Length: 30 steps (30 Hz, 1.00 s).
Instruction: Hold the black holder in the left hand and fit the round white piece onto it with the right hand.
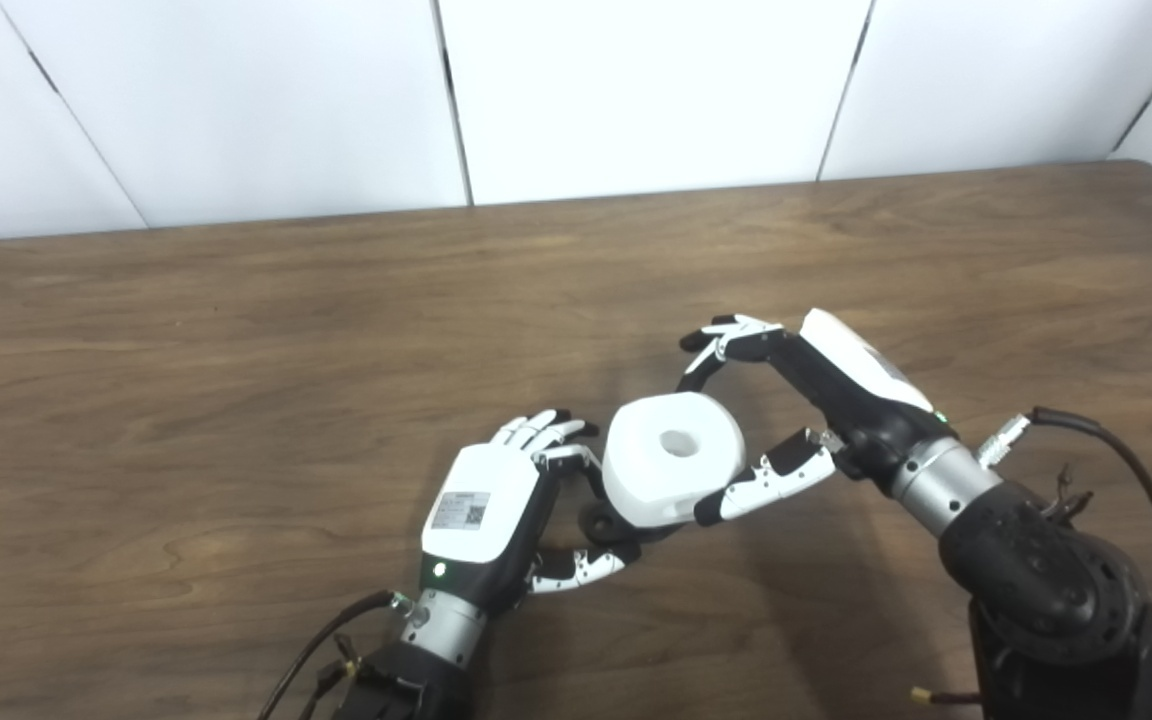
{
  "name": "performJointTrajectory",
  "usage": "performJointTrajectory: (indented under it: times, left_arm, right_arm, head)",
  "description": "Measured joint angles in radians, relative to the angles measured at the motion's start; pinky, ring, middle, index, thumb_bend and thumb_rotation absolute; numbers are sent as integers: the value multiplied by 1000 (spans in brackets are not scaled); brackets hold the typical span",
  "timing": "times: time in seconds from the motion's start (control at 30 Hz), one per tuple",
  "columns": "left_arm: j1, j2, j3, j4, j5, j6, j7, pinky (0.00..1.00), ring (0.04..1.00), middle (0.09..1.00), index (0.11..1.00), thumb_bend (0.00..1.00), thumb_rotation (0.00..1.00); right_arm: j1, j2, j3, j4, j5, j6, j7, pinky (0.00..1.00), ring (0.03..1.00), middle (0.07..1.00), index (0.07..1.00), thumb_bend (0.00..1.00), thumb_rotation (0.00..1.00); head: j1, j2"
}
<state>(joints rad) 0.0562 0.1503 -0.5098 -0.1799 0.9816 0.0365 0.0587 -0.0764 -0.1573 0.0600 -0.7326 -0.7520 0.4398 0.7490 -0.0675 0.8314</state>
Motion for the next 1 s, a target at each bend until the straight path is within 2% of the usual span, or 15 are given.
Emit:
performJointTrajectory:
  times: [0.47, 1.0]
  left_arm:
    - [0, 0, 0, -2, 2, 1, -3, 880, 886, 816, 488, 520, 49]
    - [0, 0, 0, -4, 2, 3, -10, 877, 884, 817, 488, 520, 49]
  right_arm:
    - [2, -61, 65, 11, 16, -4, -74, 819, 928, 821, 483, 522, 133]
    - [7, -69, 101, 57, 35, -15, -147, 780, 918, 816, 483, 523, 133]
  head:
    - [-2, 5]
    - [-2, 6]
